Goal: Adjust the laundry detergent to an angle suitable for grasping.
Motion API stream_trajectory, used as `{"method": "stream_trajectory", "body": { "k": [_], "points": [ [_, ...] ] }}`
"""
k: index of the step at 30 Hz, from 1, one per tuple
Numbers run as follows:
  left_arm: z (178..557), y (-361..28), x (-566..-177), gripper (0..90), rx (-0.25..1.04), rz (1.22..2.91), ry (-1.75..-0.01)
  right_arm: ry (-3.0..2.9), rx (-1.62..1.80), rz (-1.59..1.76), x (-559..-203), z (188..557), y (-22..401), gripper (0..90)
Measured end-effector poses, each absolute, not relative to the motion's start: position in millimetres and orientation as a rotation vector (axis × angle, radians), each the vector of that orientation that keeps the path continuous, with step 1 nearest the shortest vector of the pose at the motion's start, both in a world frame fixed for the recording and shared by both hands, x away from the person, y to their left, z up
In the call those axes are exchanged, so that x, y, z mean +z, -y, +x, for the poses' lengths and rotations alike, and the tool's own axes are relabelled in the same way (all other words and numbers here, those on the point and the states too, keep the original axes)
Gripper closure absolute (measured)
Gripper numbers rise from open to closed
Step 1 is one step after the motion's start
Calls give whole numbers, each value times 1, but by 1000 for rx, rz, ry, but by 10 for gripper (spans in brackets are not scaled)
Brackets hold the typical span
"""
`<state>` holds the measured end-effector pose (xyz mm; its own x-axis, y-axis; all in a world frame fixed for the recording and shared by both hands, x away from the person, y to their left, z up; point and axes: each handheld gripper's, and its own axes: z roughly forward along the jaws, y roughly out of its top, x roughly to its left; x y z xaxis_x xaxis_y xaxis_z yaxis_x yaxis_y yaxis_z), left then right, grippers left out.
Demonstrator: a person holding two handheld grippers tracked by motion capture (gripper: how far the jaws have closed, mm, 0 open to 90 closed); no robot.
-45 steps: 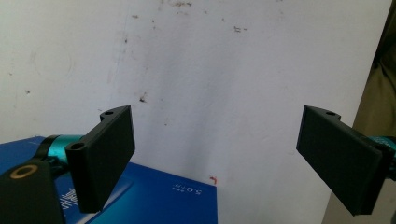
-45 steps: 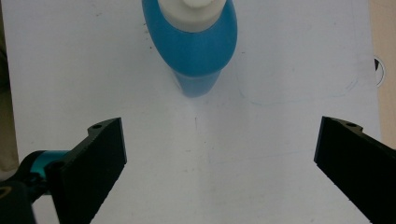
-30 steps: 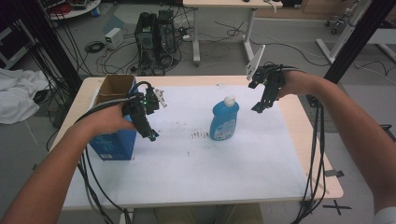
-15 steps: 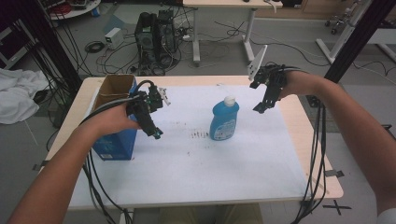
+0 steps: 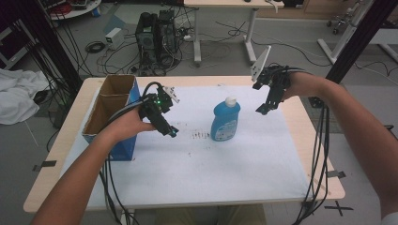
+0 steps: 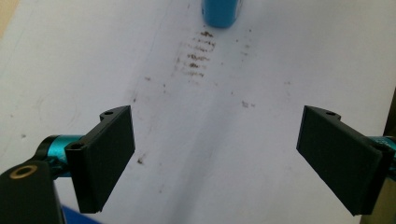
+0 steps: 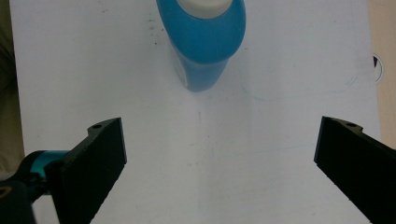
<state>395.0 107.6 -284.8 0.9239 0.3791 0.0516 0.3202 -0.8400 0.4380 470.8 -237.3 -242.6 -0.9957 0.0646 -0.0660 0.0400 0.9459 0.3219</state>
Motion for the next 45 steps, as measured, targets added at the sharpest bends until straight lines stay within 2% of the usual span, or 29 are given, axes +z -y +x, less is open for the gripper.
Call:
{"method": "stream_trajectory", "body": {
  "k": [1, 4, 7, 17, 35, 45],
  "points": [
    [395, -107, -291, 114, 198, 2583, -555, -3023, 493, 79, -243, 470, 237, 12],
    [399, -109, -294, 114, 200, 2555, -555, -3023, 487, 79, -242, 470, 237, 12],
    [401, -112, -303, 114, 242, 2424, -607, -3025, 488, 76, -244, 470, 236, 12],
    [399, -112, -311, 114, 253, 2249, -555, -3025, 512, 88, -244, 471, 236, 12],
    [408, -83, -330, 114, 210, 2098, -445, -3034, 516, 69, -244, 471, 237, 12],
    [413, -66, -355, 114, 156, 2021, -491, -3033, 527, 63, -245, 472, 237, 12]
  ]
}}
